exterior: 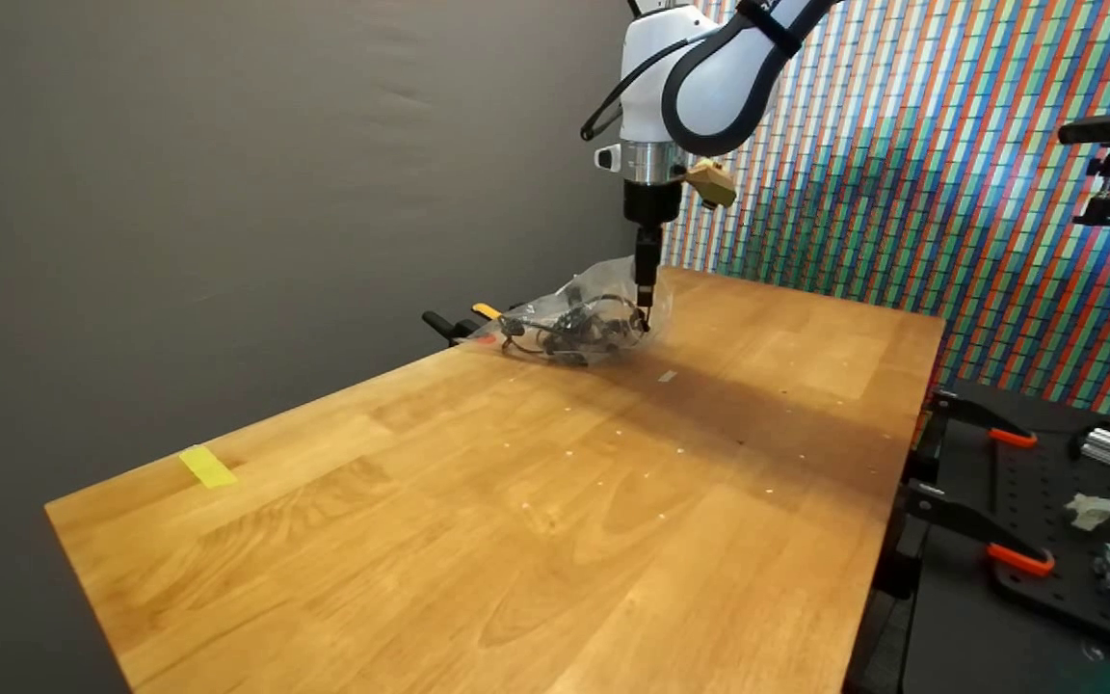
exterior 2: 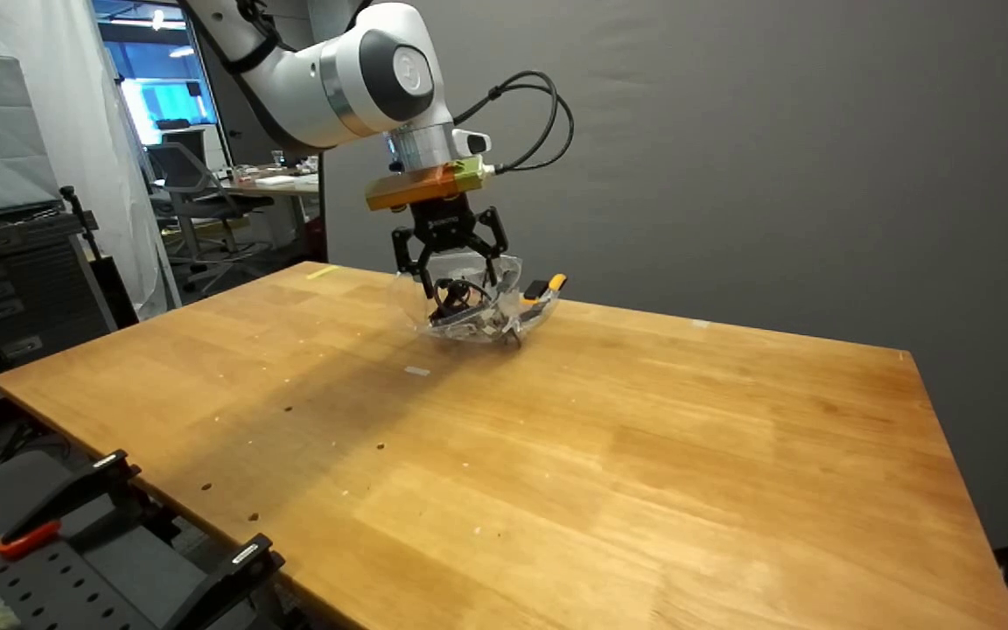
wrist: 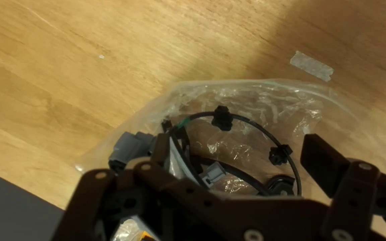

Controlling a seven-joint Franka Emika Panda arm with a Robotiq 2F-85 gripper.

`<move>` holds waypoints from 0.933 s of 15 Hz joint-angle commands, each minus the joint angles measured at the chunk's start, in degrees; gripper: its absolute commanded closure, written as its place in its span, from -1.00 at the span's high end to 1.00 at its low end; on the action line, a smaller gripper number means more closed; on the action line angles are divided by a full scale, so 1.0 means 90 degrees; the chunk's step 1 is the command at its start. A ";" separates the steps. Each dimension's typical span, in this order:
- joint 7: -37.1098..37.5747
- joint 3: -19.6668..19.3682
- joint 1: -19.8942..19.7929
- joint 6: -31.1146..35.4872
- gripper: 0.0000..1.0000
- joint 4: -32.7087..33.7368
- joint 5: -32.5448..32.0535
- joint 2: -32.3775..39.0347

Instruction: Take the object from the plastic and put it on the table

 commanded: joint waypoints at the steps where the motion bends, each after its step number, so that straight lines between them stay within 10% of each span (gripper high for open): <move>1: -0.0479 0.0053 -0.0151 0.0427 1.00 0.0055 0.0103 0.0116; 14: -0.1653 0.0640 -0.0801 0.1749 1.00 -0.0329 0.0461 0.0310</move>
